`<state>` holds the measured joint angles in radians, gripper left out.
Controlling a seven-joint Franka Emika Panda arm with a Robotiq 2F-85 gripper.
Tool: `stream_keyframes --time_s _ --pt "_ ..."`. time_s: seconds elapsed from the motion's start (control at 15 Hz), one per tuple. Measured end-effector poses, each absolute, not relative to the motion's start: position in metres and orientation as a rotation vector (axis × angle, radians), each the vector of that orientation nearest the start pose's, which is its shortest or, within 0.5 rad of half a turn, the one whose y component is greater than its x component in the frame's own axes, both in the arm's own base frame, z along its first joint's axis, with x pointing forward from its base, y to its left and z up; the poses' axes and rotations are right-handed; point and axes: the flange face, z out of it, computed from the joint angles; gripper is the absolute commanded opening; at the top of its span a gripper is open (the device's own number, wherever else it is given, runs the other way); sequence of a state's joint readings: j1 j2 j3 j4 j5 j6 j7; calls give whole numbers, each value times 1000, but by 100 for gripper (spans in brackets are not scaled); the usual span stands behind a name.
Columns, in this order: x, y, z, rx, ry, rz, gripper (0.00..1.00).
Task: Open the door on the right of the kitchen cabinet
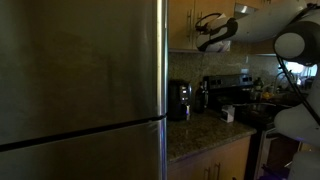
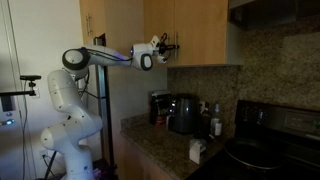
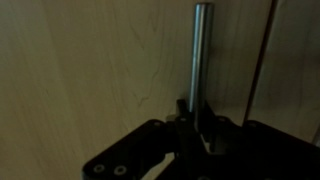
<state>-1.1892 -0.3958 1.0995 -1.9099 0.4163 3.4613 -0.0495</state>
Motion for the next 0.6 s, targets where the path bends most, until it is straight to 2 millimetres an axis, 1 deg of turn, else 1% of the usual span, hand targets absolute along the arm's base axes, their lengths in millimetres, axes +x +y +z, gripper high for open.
stream_keyframes --time_s 0.6 --pt "513 45 767 -2107 214 -2515 0"
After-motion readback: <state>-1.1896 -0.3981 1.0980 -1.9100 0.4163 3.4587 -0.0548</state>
